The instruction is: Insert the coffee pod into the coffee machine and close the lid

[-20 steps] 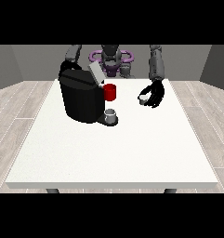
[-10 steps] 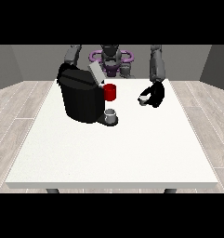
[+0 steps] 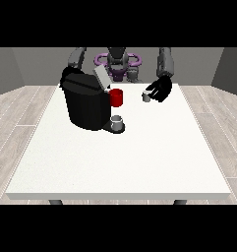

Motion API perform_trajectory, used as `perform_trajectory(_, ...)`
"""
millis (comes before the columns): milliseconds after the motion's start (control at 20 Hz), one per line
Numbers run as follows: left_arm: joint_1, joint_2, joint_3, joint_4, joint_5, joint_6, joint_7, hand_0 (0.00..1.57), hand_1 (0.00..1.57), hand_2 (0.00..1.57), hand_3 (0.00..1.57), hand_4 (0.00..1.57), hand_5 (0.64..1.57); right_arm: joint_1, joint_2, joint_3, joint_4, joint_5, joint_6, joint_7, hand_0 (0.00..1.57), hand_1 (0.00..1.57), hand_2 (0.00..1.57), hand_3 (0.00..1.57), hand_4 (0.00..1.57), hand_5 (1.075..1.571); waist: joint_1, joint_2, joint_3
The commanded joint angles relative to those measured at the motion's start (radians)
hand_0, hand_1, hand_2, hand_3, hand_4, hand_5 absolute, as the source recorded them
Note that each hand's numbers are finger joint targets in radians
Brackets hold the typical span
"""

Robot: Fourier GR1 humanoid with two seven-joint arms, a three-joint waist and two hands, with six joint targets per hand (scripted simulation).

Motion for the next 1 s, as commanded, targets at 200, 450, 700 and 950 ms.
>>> perform_trajectory(200, -0.151, -0.005, -0.016, -0.081, 0.003, -0.151, 0.067, 1.25, 1.25, 1.33, 1.29, 0.57, 1.571, -0.044, -0.001, -0.026, 0.099, -0.013, 0.008, -0.047, 0.00, 0.00, 0.00, 0.00, 0.51, 1.571, 0.020, -0.026, 0.0002)
perform_trajectory(450, -0.196, 0.056, 0.043, -0.054, 0.005, -0.141, 0.053, 1.25, 1.25, 1.33, 1.29, 0.56, 1.571, -0.097, -0.021, -0.004, 0.031, -0.018, 0.027, 0.014, 0.00, 0.00, 0.00, 0.00, 0.49, 1.571, -0.034, 0.019, -0.0003)
perform_trajectory(700, -0.270, 0.118, 0.073, -0.051, 0.006, -0.163, 0.043, 1.26, 1.26, 1.33, 1.28, 0.54, 1.571, -0.088, 0.024, 0.025, 0.015, 0.005, -0.024, -0.031, 0.00, 0.00, 0.00, 0.00, 0.50, 1.571, -0.063, 0.057, -0.0002)
perform_trajectory(950, -0.335, 0.130, 0.125, -0.005, 0.029, -0.175, 0.114, 1.27, 1.27, 1.31, 1.24, 0.51, 1.571, -0.039, 0.024, 0.122, -0.060, 0.002, 0.003, 0.006, 0.00, 0.00, 0.00, 0.00, 0.52, 1.571, -0.139, 0.046, -0.0004)
